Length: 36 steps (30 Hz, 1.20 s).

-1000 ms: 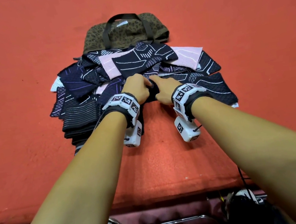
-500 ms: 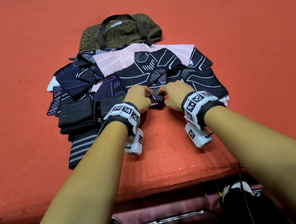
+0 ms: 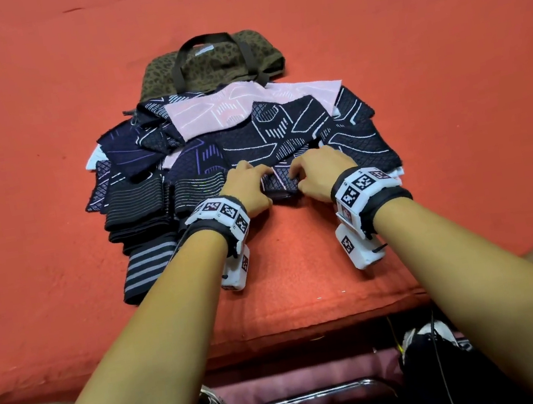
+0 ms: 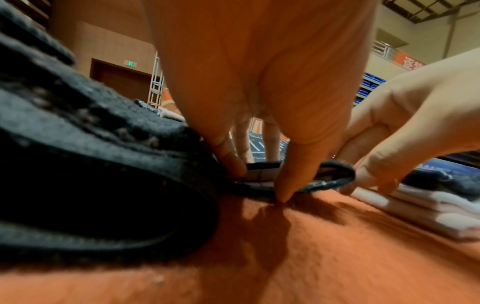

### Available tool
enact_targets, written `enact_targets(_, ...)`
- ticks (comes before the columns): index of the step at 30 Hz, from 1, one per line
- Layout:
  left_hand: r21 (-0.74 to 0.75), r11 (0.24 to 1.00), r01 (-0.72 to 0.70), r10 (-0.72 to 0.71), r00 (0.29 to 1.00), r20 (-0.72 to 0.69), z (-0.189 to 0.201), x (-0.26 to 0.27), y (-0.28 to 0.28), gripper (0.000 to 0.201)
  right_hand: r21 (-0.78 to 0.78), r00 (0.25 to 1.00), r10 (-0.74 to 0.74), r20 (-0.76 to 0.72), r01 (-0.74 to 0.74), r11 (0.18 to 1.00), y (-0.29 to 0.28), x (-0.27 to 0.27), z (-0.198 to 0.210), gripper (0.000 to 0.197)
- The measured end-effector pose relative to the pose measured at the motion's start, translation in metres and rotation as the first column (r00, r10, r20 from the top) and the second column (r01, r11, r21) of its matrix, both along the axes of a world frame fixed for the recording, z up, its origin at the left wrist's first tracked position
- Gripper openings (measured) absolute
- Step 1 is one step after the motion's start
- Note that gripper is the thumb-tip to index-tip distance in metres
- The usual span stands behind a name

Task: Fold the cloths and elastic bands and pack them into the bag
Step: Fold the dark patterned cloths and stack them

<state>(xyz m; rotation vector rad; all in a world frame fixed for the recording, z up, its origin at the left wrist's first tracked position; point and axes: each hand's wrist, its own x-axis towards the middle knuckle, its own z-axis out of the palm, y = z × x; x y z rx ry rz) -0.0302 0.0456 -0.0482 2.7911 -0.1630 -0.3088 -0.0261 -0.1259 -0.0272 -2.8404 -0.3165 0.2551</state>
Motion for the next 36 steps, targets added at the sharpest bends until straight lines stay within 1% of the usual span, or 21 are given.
enact_targets(2,0.010,1.000,0.025,-0.025,1.000,0.005,-0.001,-0.001,0.000,0.067,0.004,0.999,-0.033,-0.008,0.033,0.999,-0.005,0.000,0.005,0.027)
enact_targets(3,0.008,0.999,0.035,-0.035,0.999,0.013,-0.001,-0.001,0.000,0.064,-0.002,0.999,-0.043,-0.023,0.043,0.999,-0.008,0.000,0.007,0.024)
enact_targets(6,-0.013,0.999,0.038,-0.038,0.999,0.038,-0.002,-0.001,0.000,0.048,-0.031,0.998,-0.054,-0.034,0.053,0.998,-0.012,-0.001,0.010,0.021)
enact_targets(7,-0.029,0.999,0.030,-0.029,0.999,0.041,-0.003,-0.001,0.000,0.045,-0.041,0.998,-0.056,-0.030,0.054,0.998,-0.011,-0.002,0.010,0.021)
enact_targets(10,-0.058,0.998,-0.001,0.004,0.999,0.045,-0.008,-0.002,-0.002,0.048,-0.079,0.998,-0.055,-0.018,0.053,0.995,-0.008,-0.006,0.007,0.024)
enact_targets(13,-0.022,0.999,-0.024,0.026,0.998,0.055,-0.013,-0.001,-0.006,0.055,-0.115,0.999,-0.049,-0.007,0.048,0.992,-0.005,-0.009,0.003,0.025)
enact_targets(16,-0.001,1.000,-0.008,0.008,0.999,0.050,-0.015,0.002,-0.009,0.054,-0.098,1.000,-0.009,0.005,0.009,0.995,0.000,-0.010,-0.003,0.024)
enact_targets(20,-0.001,1.000,-0.008,0.008,0.997,0.076,-0.018,0.007,-0.008,0.040,-0.109,0.999,0.022,-0.039,-0.026,0.994,0.006,-0.013,-0.015,0.026)
enact_targets(24,0.015,1.000,0.018,-0.019,0.991,0.130,-0.018,0.010,-0.008,0.030,-0.061,0.998,0.034,-0.053,-0.038,0.997,0.009,-0.013,-0.023,0.029)
enact_targets(25,0.001,1.000,0.008,-0.008,0.989,0.147,-0.017,0.011,-0.008,0.027,-0.058,0.998,0.038,-0.054,-0.041,0.997,0.009,-0.012,-0.024,0.029)
enact_targets(27,-0.065,0.997,-0.050,0.060,0.984,0.167,-0.014,0.013,-0.010,0.019,-0.054,0.997,0.044,-0.057,-0.047,0.997,0.009,-0.012,-0.026,0.028)
enact_targets(28,-0.087,0.993,-0.076,0.089,0.982,0.169,-0.013,0.014,-0.011,0.021,-0.049,0.997,0.046,-0.058,-0.049,0.998,0.009,-0.012,-0.026,0.028)
enact_targets(29,-0.087,0.992,-0.089,0.102,0.981,0.164,-0.013,0.016,-0.013,0.028,-0.044,0.997,0.046,-0.058,-0.049,0.998,0.008,-0.012,-0.027,0.029)
enact_targets(31,-0.045,0.995,-0.088,0.093,0.985,0.143,-0.014,0.019,-0.014,0.044,-0.040,0.997,0.047,-0.060,-0.050,0.998,0.007,-0.012,-0.029,0.030)
enact_targets(32,-0.026,0.996,-0.088,0.091,0.986,0.137,-0.015,0.021,-0.015,0.048,-0.040,0.997,0.052,-0.062,-0.054,0.998,0.007,-0.012,-0.029,0.029)
enact_targets(33,-0.014,0.996,-0.091,0.092,0.986,0.137,-0.016,0.022,-0.016,0.048,-0.039,0.996,0.057,-0.062,-0.060,0.997,0.007,-0.012,-0.029,0.029)
enact_targets(36,-0.016,0.994,-0.110,0.111,0.978,0.177,-0.016,0.022,-0.017,0.035,-0.025,0.996,0.068,-0.064,-0.070,0.997,0.006,-0.012,-0.028,0.028)
